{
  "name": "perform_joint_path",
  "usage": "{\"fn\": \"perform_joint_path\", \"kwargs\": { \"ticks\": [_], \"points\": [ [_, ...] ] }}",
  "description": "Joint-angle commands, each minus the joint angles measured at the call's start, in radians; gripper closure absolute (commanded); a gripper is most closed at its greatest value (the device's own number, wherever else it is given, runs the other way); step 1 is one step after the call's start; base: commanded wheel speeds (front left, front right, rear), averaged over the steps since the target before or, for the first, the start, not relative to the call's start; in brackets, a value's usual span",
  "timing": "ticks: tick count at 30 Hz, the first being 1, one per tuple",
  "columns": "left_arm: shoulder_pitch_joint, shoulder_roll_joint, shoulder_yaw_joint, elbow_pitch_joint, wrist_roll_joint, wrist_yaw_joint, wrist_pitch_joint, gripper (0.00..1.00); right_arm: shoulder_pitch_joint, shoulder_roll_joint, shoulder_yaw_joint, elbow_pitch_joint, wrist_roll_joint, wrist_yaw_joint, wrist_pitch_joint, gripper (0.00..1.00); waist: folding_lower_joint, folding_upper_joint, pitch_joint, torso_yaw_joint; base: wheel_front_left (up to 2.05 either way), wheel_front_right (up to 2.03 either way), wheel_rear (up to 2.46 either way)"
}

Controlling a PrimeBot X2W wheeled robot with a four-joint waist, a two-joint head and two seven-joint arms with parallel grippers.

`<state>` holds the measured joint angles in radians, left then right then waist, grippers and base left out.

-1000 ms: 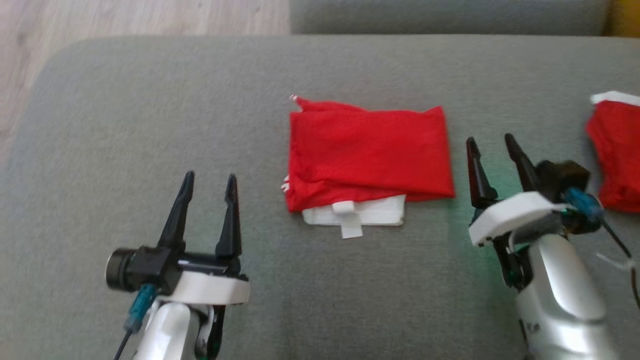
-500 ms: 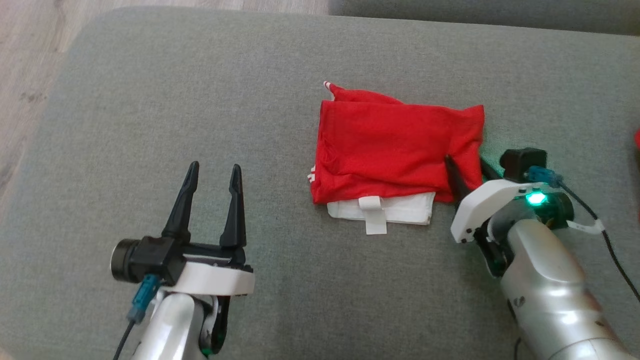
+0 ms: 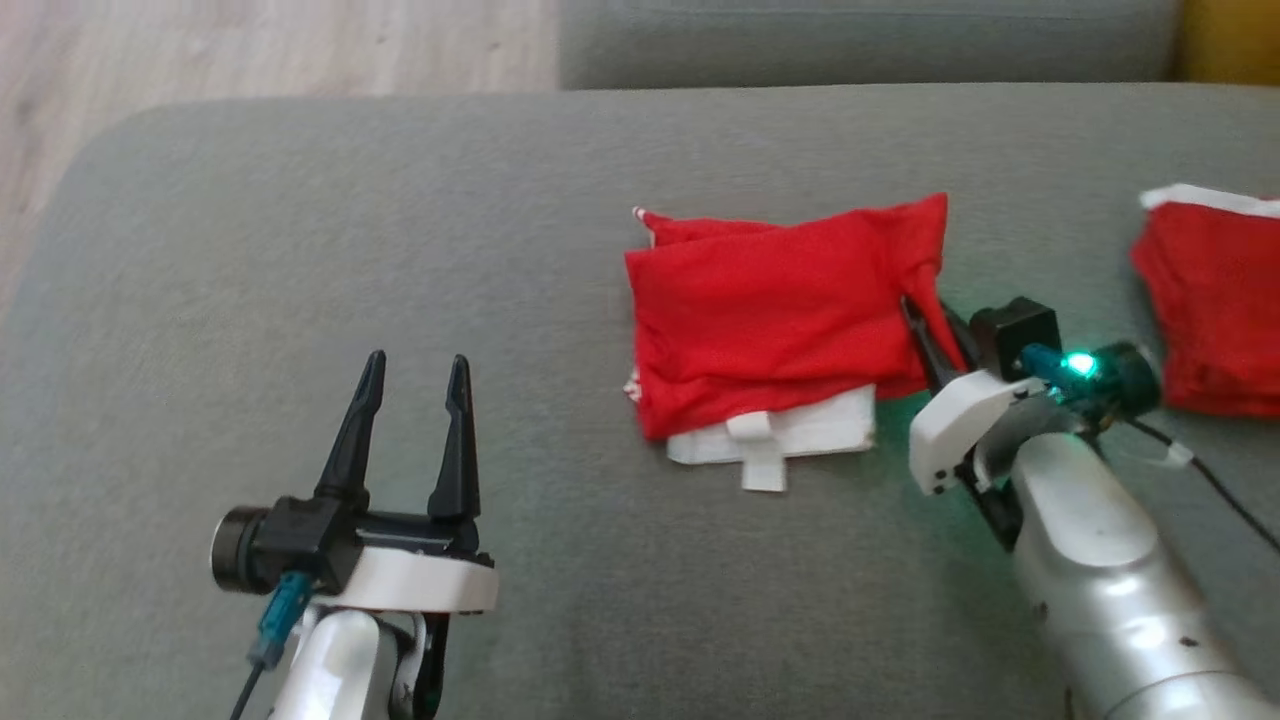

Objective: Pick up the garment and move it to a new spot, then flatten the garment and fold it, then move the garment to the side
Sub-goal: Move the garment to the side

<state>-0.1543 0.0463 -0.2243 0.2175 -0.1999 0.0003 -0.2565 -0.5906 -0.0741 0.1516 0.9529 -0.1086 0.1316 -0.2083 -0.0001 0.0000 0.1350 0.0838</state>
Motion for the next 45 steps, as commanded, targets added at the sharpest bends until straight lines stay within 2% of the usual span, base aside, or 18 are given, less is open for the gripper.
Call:
{"fn": "perform_joint_path", "kwargs": {
  "ticks": [1, 7, 8, 9, 12, 18, 22, 29, 39, 40, 41, 45],
  "points": [
    [-0.021, 0.004, 0.035, -0.038, 0.006, 0.002, -0.005, 0.00, -0.026, -0.009, 0.015, -0.037, -0.010, -0.001, -0.011, 1.00, 0.0001, 0.0000, -0.023, -0.035, 0.00, 0.00, 0.00],
    [-0.006, 0.004, 0.044, -0.046, 0.007, 0.006, -0.005, 0.00, -0.016, -0.137, 0.051, -0.147, -0.076, -0.001, 0.038, 1.00, 0.0001, 0.0000, -0.033, -0.096, 0.00, 0.00, 0.00],
    [-0.006, 0.004, 0.046, -0.049, 0.007, 0.006, -0.005, 0.00, -0.019, -0.165, 0.057, -0.169, -0.074, -0.001, 0.052, 1.00, 0.0001, 0.0000, -0.027, -0.104, 0.00, 0.00, 0.00],
    [-0.009, 0.004, 0.047, -0.051, 0.008, 0.004, -0.005, 0.00, -0.027, -0.227, 0.066, -0.213, -0.063, -0.001, 0.085, 1.00, 0.0001, 0.0000, -0.014, -0.118, 0.00, 0.00, 0.00],
    [-0.019, 0.004, 0.046, -0.053, 0.009, 0.000, -0.005, 0.00, -0.044, -0.320, 0.078, -0.269, -0.034, -0.001, 0.135, 1.00, 0.0001, 0.0000, 0.014, -0.131, 0.00, 0.00, 0.00],
    [-0.057, 0.004, 0.032, -0.047, -0.001, -0.011, -0.005, 0.00, -0.070, -0.488, 0.052, -0.331, 0.018, -0.001, 0.226, 1.00, 0.0001, 0.0000, 0.076, -0.123, 0.00, 0.00, 0.00],
    [-0.081, 0.004, 0.032, -0.044, -0.004, -0.017, -0.005, 0.00, -0.063, -0.569, 0.001, -0.341, 0.032, -0.001, 0.280, 1.00, 0.0001, 0.0000, 0.106, -0.103, 0.00, 0.00, 0.00],
    [-0.095, 0.004, 0.042, -0.039, -0.014, -0.025, -0.005, 0.00, -0.021, -0.616, -0.084, -0.358, 0.029, -0.001, 0.348, 1.00, 0.0001, 0.0000, 0.136, -0.084, 0.00, 0.00, 0.00],
    [-0.124, 0.004, 0.049, -0.037, -0.007, -0.030, -0.005, 0.00, 0.035, -0.612, -0.189, -0.372, -0.015, -0.001, 0.393, 1.00, 0.0001, 0.0000, 0.167, -0.083, 0.00, 0.00, 0.00],
    [-0.126, 0.004, 0.049, -0.036, -0.006, -0.031, -0.005, 0.00, 0.038, -0.608, -0.202, -0.377, -0.023, -0.001, 0.386, 0.09, 0.0001, 0.0000, 0.168, -0.084, 0.00, 0.00, 0.00],
    [-0.127, 0.004, 0.049, -0.035, -0.005, -0.031, -0.005, 0.00, 0.039, -0.600, -0.215, -0.382, -0.028, -0.001, 0.382, 0.00, 0.0001, 0.0000, 0.168, -0.085, 0.00, 0.00, 0.00],
    [-0.128, 0.004, 0.052, -0.029, -0.004, -0.032, -0.005, 0.00, 0.041, -0.564, -0.236, -0.423, -0.049, -0.001, 0.374, 0.00, 0.0001, 0.0000, 0.159, -0.092, 0.00, 0.00, 0.00]
  ]
}}
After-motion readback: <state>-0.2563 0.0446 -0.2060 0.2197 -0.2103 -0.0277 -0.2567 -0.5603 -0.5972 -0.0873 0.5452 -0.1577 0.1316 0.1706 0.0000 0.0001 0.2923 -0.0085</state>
